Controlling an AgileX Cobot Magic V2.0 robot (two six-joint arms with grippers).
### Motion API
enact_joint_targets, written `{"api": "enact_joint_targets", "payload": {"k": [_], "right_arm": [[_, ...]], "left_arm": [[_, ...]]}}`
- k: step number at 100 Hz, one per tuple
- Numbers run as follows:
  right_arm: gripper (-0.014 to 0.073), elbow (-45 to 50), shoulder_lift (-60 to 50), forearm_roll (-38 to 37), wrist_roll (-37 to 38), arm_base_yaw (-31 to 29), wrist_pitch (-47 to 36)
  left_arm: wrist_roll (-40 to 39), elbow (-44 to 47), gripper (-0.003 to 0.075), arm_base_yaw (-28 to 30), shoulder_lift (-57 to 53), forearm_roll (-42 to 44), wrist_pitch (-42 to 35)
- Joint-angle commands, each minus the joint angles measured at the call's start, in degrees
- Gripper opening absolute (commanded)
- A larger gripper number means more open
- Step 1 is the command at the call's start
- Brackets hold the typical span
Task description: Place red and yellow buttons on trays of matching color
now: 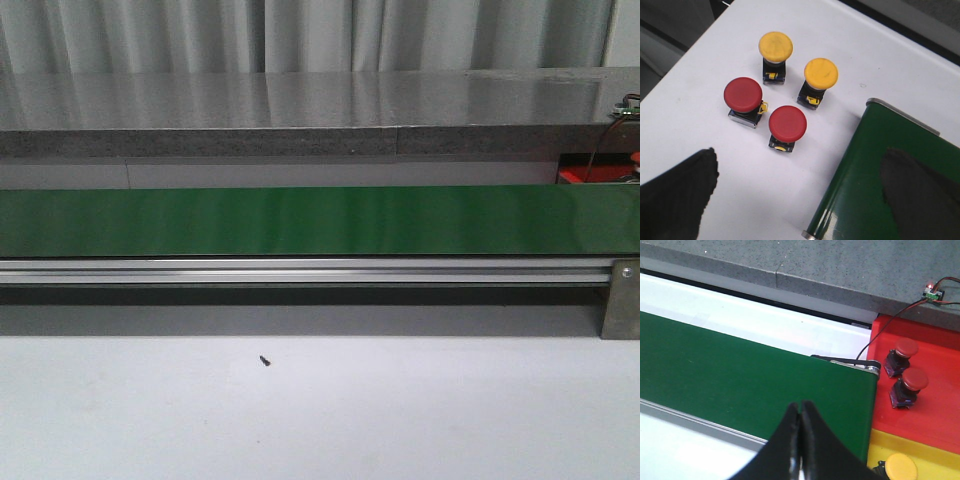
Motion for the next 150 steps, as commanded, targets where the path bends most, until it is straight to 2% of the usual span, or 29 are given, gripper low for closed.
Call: {"api": "enact_joint_targets", "payload": {"k": [1, 41, 78, 100, 150], "right_arm": [[-0.0068, -1.69, -0.14, 2.09, -0.6, 0.12, -2.54], [-0.0068, -1.69, -0.14, 2.09, -0.6, 0.12, -2.54], [-0.0068, -1.69, -0.14, 2.09, -0.6, 0.12, -2.54], [-0.0068, -1.69, -0.14, 2.09, -0.6, 0.12, -2.54], [-0.0068, -1.69, -0.14, 2.09, -0.6, 0.12, -2.54]], "left_arm": [[-0.6, -2.47, 0.0638, 0.15, 0.46, -0.94, -4.25], [-0.6, -2.73, 0.0638, -1.11, 9.75, -0.22, -7.7], [-0.6, -9.69, 0.0627, -2.92, 16.3, 1.07, -6.41], [-0.6, -11.67, 0.0578, -3.54, 17.59, 1.88, -6.74], [-0.6, -11.67, 0.0578, -4.09, 17.73, 3.19, -8.36]]}}
